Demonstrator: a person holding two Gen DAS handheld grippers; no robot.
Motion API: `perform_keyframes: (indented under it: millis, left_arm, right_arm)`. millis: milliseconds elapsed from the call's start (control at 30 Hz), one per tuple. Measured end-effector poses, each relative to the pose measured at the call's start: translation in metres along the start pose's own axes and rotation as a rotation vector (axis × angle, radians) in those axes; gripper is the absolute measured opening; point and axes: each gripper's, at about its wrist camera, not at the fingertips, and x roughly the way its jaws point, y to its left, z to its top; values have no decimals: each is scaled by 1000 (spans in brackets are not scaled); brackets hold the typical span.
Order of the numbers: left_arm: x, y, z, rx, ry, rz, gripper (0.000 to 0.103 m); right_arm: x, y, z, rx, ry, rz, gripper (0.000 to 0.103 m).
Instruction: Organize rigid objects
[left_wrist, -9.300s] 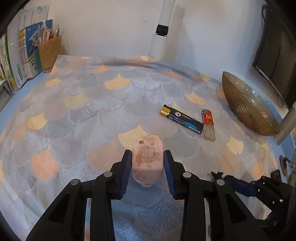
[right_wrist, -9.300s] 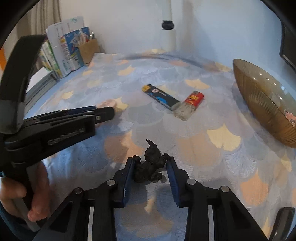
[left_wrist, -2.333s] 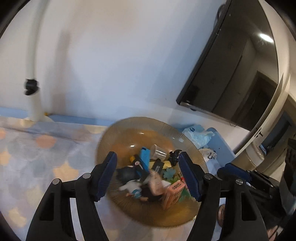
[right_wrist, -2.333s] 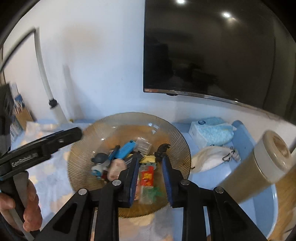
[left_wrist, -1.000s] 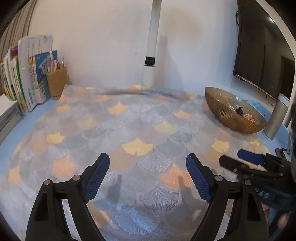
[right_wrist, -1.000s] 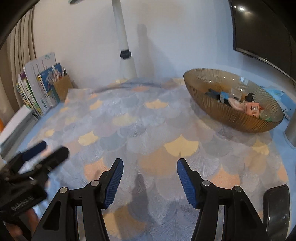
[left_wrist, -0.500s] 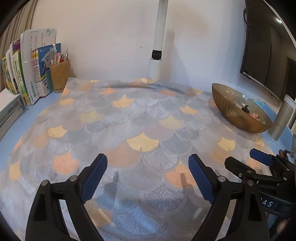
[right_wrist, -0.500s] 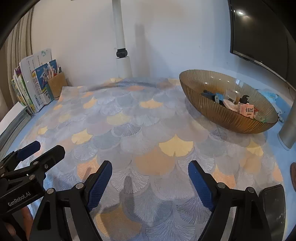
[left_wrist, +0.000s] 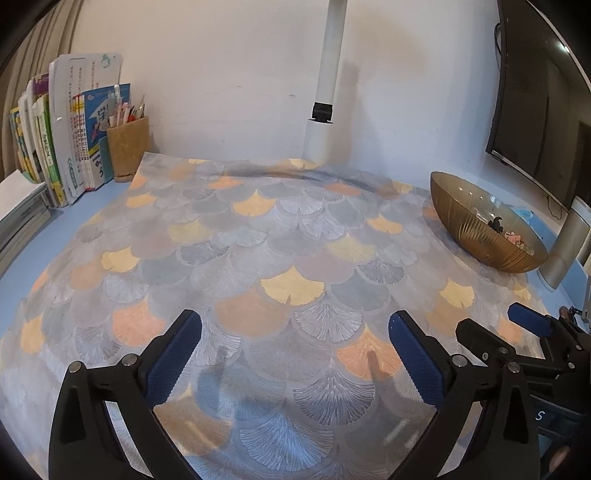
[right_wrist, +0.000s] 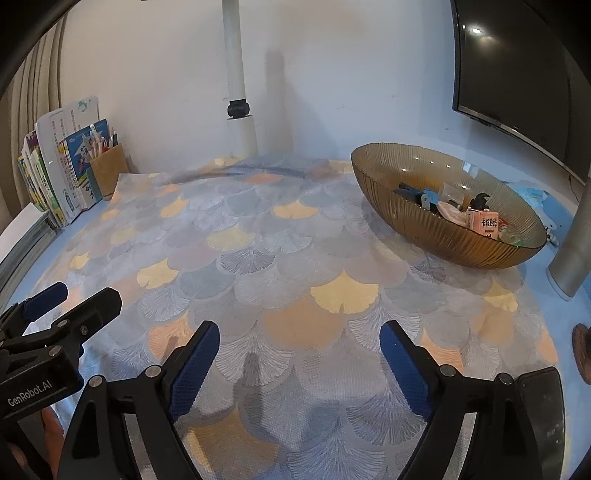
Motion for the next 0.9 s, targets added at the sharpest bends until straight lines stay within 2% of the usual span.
perform_keyframes:
  millis: [267, 433, 667, 900]
  left_arm:
    - [3, -2, -1, 16, 21, 5, 102]
    - [10, 0, -1, 4, 68, 44, 102]
    - [10, -3, -2, 33, 63, 72, 102]
    - [13, 2, -2, 4, 78, 88, 102]
  right_arm:
    - [3, -1, 1, -2, 12, 5, 90]
    - [3, 0, 1, -4, 18, 5, 90]
    - [4, 0, 0, 1, 29, 7, 93]
    - [5, 1, 0, -4, 29, 6, 94]
